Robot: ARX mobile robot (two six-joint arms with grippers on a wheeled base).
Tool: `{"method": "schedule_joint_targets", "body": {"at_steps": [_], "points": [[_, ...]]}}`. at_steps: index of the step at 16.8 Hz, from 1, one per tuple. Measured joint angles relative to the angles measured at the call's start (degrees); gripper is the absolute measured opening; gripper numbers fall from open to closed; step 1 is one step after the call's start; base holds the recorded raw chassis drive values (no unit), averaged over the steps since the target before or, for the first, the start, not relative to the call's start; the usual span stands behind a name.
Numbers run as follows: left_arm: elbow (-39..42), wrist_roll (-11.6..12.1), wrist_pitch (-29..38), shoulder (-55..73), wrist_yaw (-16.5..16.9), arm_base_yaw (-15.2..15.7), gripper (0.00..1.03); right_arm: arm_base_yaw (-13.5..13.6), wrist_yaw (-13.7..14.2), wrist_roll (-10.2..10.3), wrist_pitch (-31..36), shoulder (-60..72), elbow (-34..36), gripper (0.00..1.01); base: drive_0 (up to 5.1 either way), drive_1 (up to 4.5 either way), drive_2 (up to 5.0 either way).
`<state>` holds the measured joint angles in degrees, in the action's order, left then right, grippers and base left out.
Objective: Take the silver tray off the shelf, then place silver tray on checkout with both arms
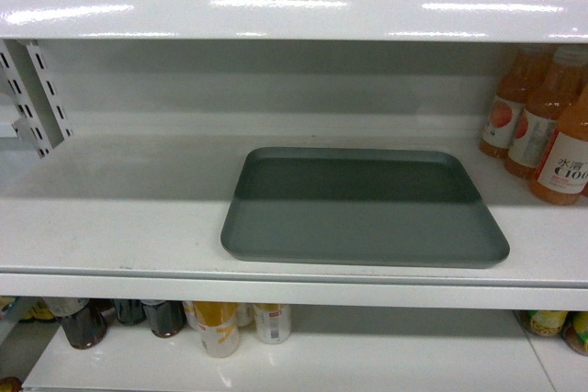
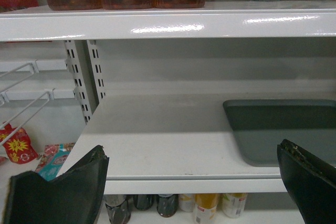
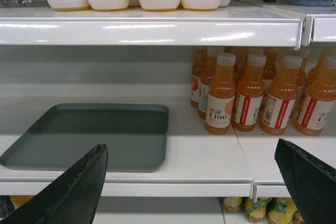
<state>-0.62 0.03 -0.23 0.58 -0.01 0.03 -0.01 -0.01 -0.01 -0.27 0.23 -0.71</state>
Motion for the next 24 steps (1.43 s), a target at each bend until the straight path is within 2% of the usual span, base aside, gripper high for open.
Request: {"method": "schedule_joint_targets", "body": {"at_steps": [21,22,23,24], "points": [[0.0,0.02,0.0,0.0,0.0,0.0,0.98,0.0,0.0,0.0,0.0,0.0,0.0,0.98,0.0,0.0,0.0],[-4.46,-1.88,-10.86,7.13,-12.41,-6.51,0.98,-0.44,-2.89,-1.18,-10.43,7.85,-4.28,0.98,0.0,0.0,0.0],[-7.06,-2.67,-10.38,16.15,-18.51,-11.41,0.98,-0.96,-5.22,-1.27,-8.76,17.42,-6.47,0.98,0.0,0.0,0.0],[-8.46,-3.8,-8.79,22.1,-20.2,-13.49,0.98,-1.27,-7.1,-1.27,-6.45,22.4,-7.34,0.98,0.0,0.0,0.0]]}}
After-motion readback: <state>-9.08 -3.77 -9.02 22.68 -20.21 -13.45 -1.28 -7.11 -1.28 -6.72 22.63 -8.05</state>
